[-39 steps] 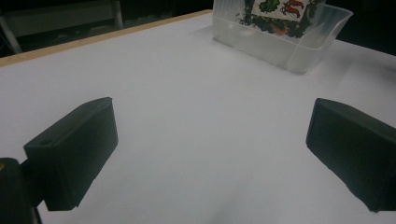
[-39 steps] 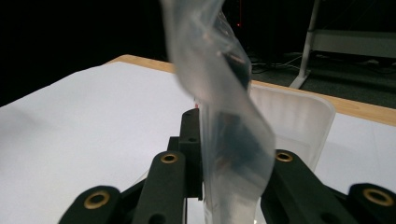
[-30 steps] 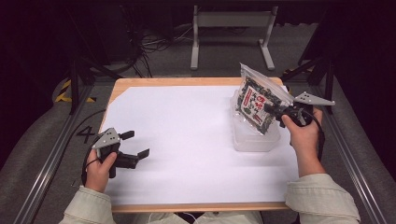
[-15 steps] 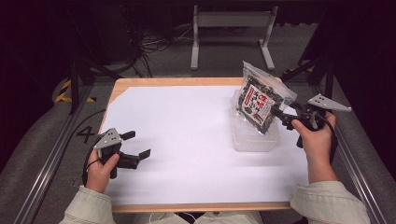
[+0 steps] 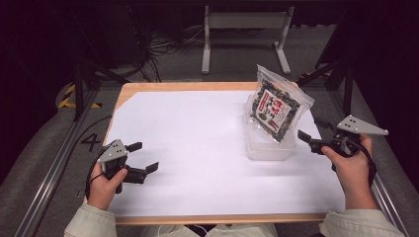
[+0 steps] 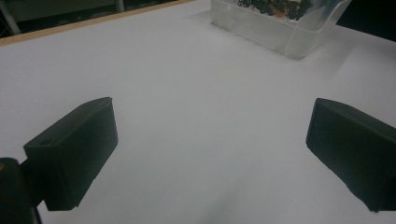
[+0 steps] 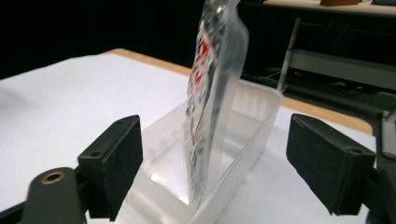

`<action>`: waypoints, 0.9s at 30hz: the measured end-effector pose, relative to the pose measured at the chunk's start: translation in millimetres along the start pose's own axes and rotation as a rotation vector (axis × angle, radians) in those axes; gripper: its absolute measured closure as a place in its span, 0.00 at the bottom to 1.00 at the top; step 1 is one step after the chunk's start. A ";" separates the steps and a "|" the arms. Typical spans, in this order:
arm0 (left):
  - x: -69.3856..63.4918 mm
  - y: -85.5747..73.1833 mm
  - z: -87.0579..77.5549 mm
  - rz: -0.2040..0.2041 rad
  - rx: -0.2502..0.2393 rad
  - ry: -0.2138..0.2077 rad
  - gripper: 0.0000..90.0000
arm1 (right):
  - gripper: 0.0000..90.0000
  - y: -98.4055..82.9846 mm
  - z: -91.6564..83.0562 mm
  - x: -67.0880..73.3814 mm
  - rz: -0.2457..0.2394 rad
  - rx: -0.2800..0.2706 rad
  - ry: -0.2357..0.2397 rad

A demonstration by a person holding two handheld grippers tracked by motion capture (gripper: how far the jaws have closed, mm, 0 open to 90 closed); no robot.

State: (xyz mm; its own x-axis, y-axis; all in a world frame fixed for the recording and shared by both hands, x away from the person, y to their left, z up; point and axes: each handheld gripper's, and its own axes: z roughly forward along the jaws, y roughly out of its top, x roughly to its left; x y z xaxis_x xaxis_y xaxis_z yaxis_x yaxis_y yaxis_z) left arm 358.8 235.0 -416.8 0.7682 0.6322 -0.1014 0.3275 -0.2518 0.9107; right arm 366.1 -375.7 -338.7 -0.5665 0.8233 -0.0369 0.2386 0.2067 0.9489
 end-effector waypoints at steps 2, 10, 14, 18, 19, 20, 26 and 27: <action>0.2 -3.9 -3.3 0.002 0.005 0.010 0.03 | 0.21 -7.9 -2.4 2.6 0.002 0.016 0.014; -0.5 -13.3 -10.7 0.004 0.008 0.028 0.03 | 0.20 -34.9 -0.6 6.3 0.022 0.051 0.051; 0.0 -16.7 -11.2 0.001 0.013 0.029 0.03 | 0.20 -47.8 -0.4 8.3 0.031 0.056 0.061; 1.5 -19.5 -10.5 0.001 0.019 0.034 0.03 | 0.20 -61.9 2.5 10.2 0.036 0.070 0.067; 2.1 -19.7 -10.5 0.001 0.019 0.035 0.03 | 0.20 -64.6 3.2 10.9 0.033 0.074 0.068; 2.5 -20.1 -10.0 0.000 0.013 0.035 0.03 | 0.20 -66.9 3.8 11.5 0.026 0.076 0.070; 3.7 -21.6 -8.3 0.001 0.021 0.036 0.03 | 0.20 -75.6 6.7 12.6 0.033 0.078 0.071; 3.6 -21.9 -7.8 -0.002 0.020 0.033 0.03 | 0.20 -78.9 8.6 13.3 0.036 0.094 0.070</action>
State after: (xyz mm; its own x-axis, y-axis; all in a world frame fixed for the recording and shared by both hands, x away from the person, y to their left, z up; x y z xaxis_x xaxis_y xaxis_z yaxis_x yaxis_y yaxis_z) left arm 350.0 248.5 -434.0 0.7489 0.6567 -0.0892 0.3401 -0.2653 0.9022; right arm 346.5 -376.5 -416.7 -0.6090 0.7929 0.0219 0.3306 0.2287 0.9156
